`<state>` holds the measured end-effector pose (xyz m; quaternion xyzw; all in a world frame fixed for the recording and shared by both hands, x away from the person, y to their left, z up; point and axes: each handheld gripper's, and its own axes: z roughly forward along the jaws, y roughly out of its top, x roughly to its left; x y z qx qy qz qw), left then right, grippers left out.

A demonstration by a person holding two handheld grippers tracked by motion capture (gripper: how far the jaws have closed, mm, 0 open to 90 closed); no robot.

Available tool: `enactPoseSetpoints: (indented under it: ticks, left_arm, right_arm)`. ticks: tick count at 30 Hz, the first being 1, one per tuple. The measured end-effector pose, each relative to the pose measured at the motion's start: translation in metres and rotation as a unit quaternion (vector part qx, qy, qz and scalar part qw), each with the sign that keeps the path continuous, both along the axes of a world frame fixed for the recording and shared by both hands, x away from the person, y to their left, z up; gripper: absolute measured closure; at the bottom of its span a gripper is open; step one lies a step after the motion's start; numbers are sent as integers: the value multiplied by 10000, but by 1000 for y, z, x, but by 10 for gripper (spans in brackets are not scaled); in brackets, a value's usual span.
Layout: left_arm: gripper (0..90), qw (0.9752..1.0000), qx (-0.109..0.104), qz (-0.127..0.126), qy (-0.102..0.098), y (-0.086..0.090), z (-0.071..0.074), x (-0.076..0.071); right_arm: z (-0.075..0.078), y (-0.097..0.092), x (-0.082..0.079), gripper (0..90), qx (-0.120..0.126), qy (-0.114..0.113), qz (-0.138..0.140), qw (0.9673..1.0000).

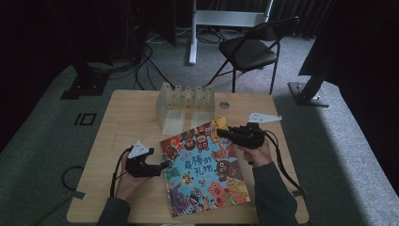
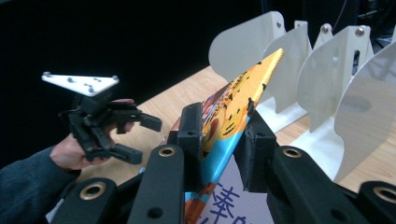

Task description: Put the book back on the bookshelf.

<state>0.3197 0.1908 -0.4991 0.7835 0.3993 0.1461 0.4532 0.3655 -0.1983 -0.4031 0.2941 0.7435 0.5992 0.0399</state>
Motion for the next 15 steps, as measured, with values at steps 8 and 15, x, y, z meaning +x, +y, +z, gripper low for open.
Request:
enactPoseSetpoints:
  ticks: [8,15]
  left_arm:
    - [133,9991,-235,-351,62,0,2,5]
    - [96,9934,-782,-802,262,1,-2,14]
  right_arm:
    - [5,-5,-4,761,176,-101,141,9997]
    - [8,-7,-7,768,300,-175,264,9990]
